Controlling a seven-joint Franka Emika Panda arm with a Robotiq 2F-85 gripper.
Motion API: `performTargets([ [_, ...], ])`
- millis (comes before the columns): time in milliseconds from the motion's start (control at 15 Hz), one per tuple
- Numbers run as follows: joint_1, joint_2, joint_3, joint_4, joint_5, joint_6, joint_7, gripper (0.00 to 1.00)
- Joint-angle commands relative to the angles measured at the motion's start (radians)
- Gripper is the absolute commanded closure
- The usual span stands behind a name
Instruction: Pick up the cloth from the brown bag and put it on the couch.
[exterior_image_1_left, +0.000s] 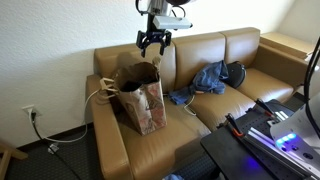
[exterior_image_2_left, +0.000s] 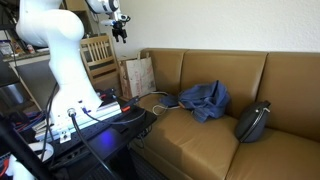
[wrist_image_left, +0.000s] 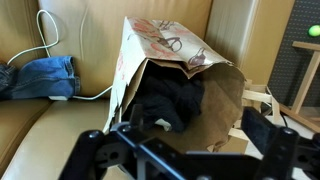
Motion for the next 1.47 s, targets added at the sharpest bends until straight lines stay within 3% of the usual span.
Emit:
performTargets([
  [0, 0.007, 0.0, -0.005, 0.003, 0.002, 0.0, -0.001, 0.0],
  [333, 0.052, 0.136, -0.037, 0.078, -0.128, 0.093, 0.068, 0.0],
  [533, 0.116, 0.267, -0.081, 0.234, -0.223, 0.097, 0.112, 0.0],
  [867, 0.152, 0.454, -0.103, 0.494, -0.164, -0.029, 0.095, 0.0],
  [933, 0.157, 0.389, -0.113, 0.389, -0.181, 0.038, 0.105, 0.0],
  [1133, 0.162, 0.449, -0.116, 0.469, -0.169, 0.007, 0.103, 0.0],
  [1400, 0.162, 0.49, -0.145, 0.467, -0.185, 0.013, 0.119, 0.0],
])
